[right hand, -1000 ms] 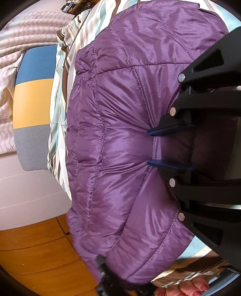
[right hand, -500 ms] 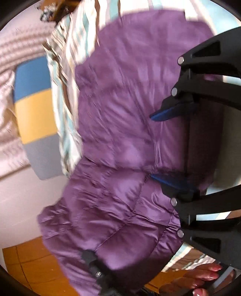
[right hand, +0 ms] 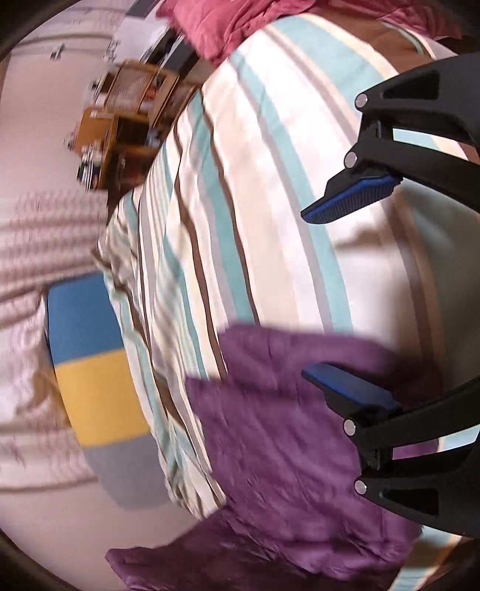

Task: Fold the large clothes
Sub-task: 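Lift the bundle with the left gripper and carry it to the bed edge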

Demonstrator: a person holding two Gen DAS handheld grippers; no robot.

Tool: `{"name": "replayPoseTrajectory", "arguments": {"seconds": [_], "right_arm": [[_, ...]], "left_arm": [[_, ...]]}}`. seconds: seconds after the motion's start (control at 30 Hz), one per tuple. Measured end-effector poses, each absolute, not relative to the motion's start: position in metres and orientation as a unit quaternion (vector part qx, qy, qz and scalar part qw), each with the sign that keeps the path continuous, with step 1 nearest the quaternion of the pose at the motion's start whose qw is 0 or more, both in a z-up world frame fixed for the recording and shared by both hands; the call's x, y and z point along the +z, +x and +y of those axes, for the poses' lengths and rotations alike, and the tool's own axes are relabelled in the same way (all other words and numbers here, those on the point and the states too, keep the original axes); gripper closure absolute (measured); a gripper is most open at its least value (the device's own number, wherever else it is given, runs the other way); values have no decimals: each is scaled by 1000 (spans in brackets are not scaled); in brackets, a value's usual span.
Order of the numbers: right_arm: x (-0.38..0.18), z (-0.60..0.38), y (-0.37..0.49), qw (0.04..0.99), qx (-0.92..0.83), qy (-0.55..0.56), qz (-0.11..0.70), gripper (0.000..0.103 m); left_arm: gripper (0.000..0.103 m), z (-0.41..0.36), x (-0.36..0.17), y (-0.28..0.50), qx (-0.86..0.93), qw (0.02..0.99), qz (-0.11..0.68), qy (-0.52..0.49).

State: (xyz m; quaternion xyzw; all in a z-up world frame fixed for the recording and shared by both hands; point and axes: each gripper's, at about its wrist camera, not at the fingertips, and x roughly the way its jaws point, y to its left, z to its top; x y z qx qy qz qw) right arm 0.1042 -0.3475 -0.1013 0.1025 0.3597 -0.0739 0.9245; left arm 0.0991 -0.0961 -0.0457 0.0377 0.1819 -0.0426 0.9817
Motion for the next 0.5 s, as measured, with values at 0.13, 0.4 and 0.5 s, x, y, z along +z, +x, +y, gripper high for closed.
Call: {"name": "replayPoseTrajectory", "arguments": {"seconds": [0.13,0.4,0.5], "right_arm": [[-103,-374,98,920,-100,130,357,23],[-103,-401,95,914,-119,158,354,22],[-104,-404,96,912,-125,164,355,22]], "left_arm": [[78,-117,-50,106,-65,978,189,53],[78,-172,-82,120,-110,964,220,104],[78,-187,-94,123,-121,958,233,115]]}}
